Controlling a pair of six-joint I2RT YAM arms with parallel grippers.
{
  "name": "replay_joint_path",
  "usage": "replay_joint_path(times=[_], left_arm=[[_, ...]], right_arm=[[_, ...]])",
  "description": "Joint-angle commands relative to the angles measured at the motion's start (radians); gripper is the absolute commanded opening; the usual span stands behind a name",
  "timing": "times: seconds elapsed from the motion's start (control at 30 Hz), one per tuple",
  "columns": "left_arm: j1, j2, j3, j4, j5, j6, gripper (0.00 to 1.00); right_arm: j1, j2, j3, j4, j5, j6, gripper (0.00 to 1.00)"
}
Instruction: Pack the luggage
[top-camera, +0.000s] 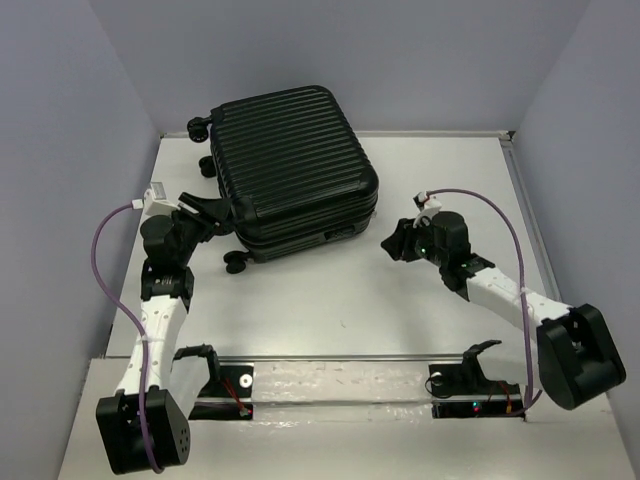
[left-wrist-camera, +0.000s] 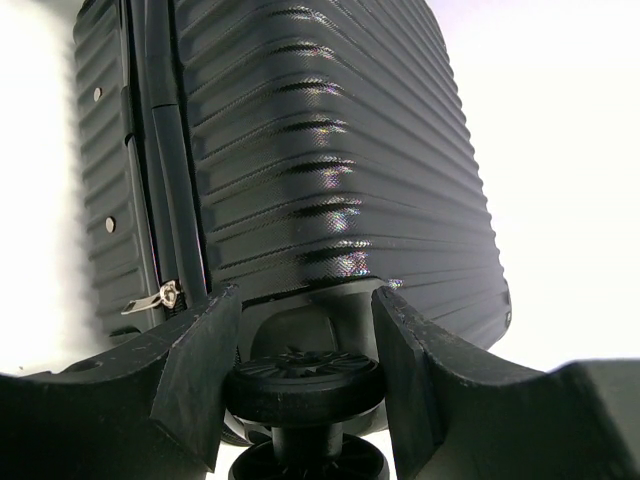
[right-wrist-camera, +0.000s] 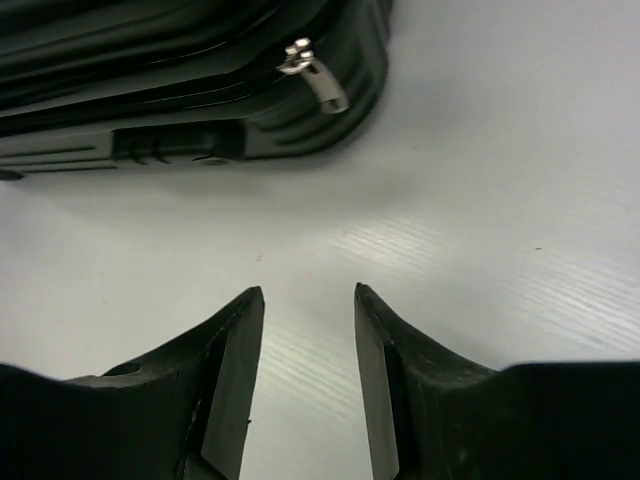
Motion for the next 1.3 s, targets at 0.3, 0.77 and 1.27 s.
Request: replay_joint_path(times=[0.3, 0.77, 1.27], left_arm=[[0.002, -0.015, 0.015, 0.025, 0.094, 0.022, 0.06], [0.002, -0.021, 0.015, 0.022, 0.114, 0.033, 0.06], [0.002, -0.026, -0.015, 0.022, 0.108, 0.048, 0.06]], right_arm=[[-0.121, 0.311, 0.232, 0.199, -0.309, -0.222, 0.54], [-0.14, 0.469, 0.324, 0.274, -0.353, -0.284, 0.54], [-0.14, 0.457, 0.244, 0.513, -0.395, -0.194, 0.08]])
